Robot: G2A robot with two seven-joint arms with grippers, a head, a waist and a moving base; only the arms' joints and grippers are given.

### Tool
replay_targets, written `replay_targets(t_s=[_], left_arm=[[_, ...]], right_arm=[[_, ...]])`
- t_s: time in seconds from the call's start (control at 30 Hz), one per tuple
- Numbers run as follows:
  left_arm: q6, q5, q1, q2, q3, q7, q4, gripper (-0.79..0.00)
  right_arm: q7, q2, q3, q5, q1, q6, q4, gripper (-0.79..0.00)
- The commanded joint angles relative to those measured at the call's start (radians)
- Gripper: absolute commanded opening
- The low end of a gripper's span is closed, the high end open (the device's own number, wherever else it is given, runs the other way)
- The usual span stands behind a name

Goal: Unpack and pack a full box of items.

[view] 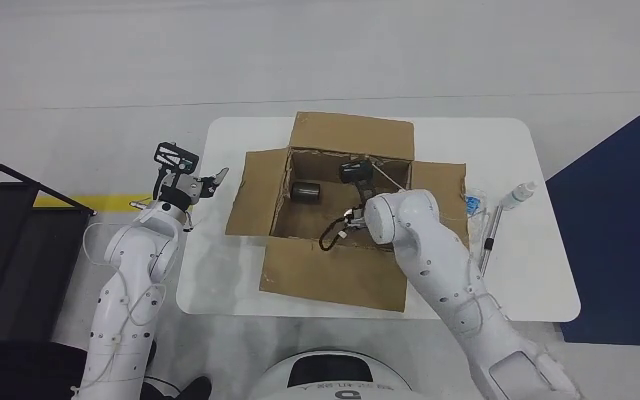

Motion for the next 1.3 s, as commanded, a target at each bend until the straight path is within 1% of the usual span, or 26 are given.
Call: replay_targets(t_s=[0.0,0.07,0.1,0.17,0.23,0.43,0.5,0.6,0.7,0.77,0.83,0.93,1.03,1.1,1.13,1.17,1.27], left_arm=[[0.000,0.000,0.000,0.000,0.000,0.000,0.000,0.000],[0.000,0.000,0.000,0.000,0.000,0.000,0.000,0.000],[0.000,0.000,0.000,0.000,0.000,0.000,0.000,0.000],[0.000,0.000,0.000,0.000,0.000,0.000,0.000,0.000],[0.000,0.000,0.000,0.000,0.000,0.000,0.000,0.000],[0.000,0.000,0.000,0.000,0.000,0.000,0.000,0.000],[0.000,0.000,0.000,0.000,0.000,0.000,0.000,0.000],[0.000,0.000,0.000,0.000,0.000,0.000,0.000,0.000],[0.000,0.000,0.000,0.000,0.000,0.000,0.000,0.000],[0.000,0.000,0.000,0.000,0.000,0.000,0.000,0.000],[0.000,0.000,0.000,0.000,0.000,0.000,0.000,0.000],[0.000,0.000,0.000,0.000,0.000,0.000,0.000,0.000],[0.000,0.000,0.000,0.000,0.000,0.000,0.000,0.000],[0.000,0.000,0.000,0.000,0.000,0.000,0.000,0.000],[0.000,0.000,0.000,0.000,0.000,0.000,0.000,0.000],[0.000,0.000,0.000,0.000,0.000,0.000,0.000,0.000],[0.000,0.000,0.000,0.000,0.000,0.000,0.000,0.000]], right_arm=[[-0.050,0.004,0.036,0.033,-0.034,-0.001,-0.044,-0.785],[-0.125,0.007,0.074,0.063,-0.075,0.004,-0.094,-0.785],[-0.185,0.009,0.099,0.067,-0.097,0.019,-0.128,-0.785],[-0.287,0.012,0.136,0.069,-0.160,0.043,-0.193,-0.785],[-0.371,0.016,0.173,0.095,-0.228,0.041,-0.272,-0.785],[-0.662,0.028,0.349,0.223,-0.485,-0.005,-0.513,-0.785],[-0.762,0.030,0.417,0.281,-0.582,-0.029,-0.565,-0.785],[-0.908,0.029,0.538,0.414,-0.718,-0.075,-0.610,-0.785],[-1.023,0.026,0.677,0.565,-0.836,-0.131,-0.603,-0.785],[-1.075,0.023,0.766,0.668,-0.903,-0.173,-0.578,-0.785],[-1.114,0.019,0.847,0.773,-0.958,-0.214,-0.541,-0.785],[-1.143,0.014,0.940,0.900,-1.022,-0.272,-0.476,-0.785],[-1.156,0.010,0.996,0.982,-1.063,-0.302,-0.408,-0.785],[-1.142,0.009,1.021,1.024,-1.071,-0.311,-0.367,-0.785],[-1.116,0.010,1.032,1.036,-1.069,-0.306,-0.351,-0.785],[-1.080,0.014,1.041,1.027,-1.061,-0.276,-0.338,-0.785],[-0.966,0.029,1.039,0.920,-0.994,-0.130,-0.324,-0.785]])
